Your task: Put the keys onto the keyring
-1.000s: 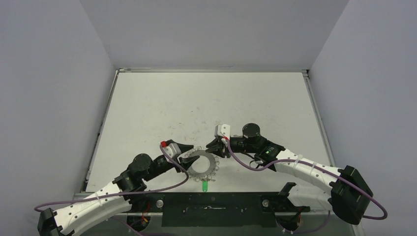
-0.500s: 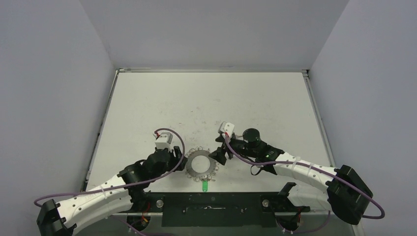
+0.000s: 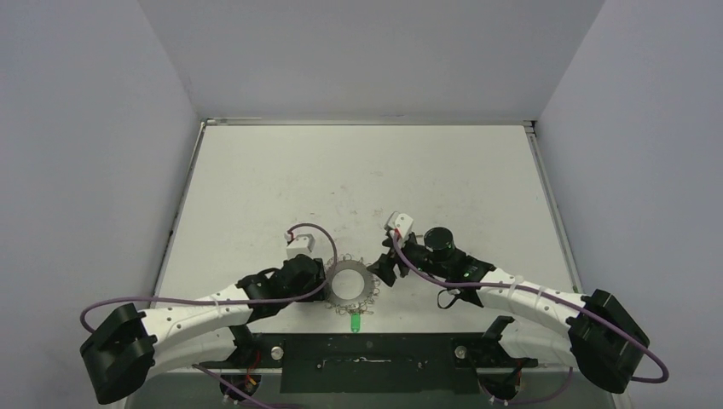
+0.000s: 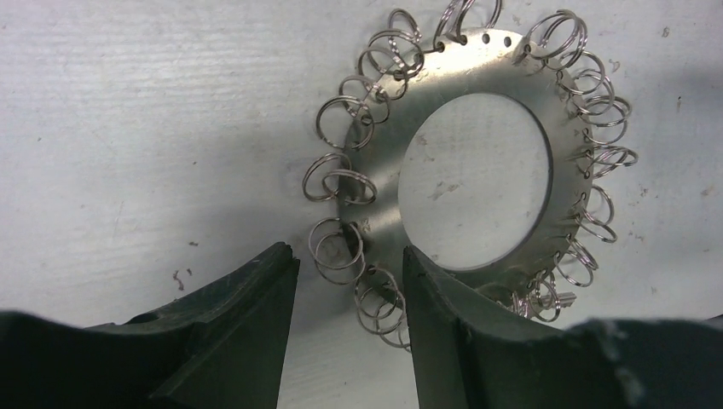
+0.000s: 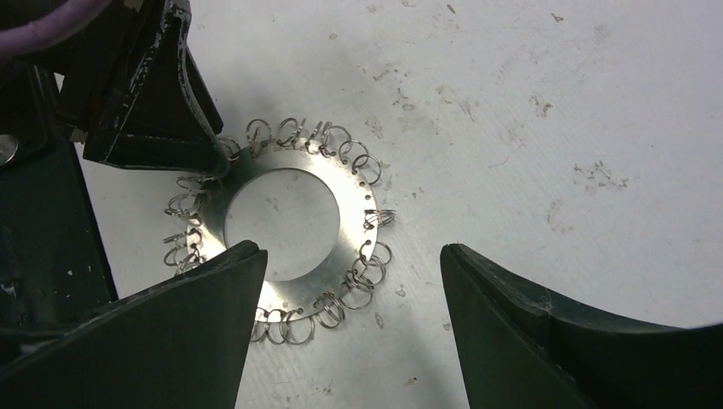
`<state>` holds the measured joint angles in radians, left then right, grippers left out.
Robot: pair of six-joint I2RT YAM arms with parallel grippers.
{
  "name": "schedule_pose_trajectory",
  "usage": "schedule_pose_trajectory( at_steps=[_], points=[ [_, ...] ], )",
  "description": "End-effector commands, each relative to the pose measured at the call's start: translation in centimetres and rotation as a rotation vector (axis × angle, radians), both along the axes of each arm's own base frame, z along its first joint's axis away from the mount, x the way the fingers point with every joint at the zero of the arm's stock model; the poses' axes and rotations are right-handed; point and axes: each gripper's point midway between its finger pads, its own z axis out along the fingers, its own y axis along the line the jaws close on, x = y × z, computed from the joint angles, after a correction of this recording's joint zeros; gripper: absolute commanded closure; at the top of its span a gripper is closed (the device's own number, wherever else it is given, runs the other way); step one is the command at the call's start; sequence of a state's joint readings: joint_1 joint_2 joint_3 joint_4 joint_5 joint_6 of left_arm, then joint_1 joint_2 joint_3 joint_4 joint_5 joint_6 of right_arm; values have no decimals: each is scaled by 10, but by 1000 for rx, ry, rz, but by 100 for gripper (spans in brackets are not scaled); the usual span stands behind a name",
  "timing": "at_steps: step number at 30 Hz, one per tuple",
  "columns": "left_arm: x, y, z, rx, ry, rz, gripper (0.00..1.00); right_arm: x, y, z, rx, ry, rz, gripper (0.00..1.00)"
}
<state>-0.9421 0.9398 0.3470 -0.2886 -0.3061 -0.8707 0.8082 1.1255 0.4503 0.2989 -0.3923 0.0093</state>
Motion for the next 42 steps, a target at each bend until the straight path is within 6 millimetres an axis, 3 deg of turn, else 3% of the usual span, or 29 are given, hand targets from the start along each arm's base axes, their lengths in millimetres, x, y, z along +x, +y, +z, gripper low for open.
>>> schedule_pose_trajectory(
  at_steps=[1,6,16,21,29,36,42],
  points=[
    [28,-39,32,-107,-102,-56,54,22,-8,31,102,-67,-119,24],
    [43,-54,29,-94,-134,-122,55,32,-18,39,178,-66,-205,19],
    [72,-68,38,-85,-205,-228,55,17,-5,37,103,-102,-16,18],
    [67,-61,59,-83,-260,-259,53,6,3,35,88,-138,91,18],
    [37,-23,69,-108,-269,-198,53,-12,22,29,81,-156,230,20],
    [20,7,75,-169,-264,-71,54,1,45,32,179,196,-1,21],
    [18,15,76,-180,-273,-34,53,-8,64,4,191,614,-161,21]
  ],
)
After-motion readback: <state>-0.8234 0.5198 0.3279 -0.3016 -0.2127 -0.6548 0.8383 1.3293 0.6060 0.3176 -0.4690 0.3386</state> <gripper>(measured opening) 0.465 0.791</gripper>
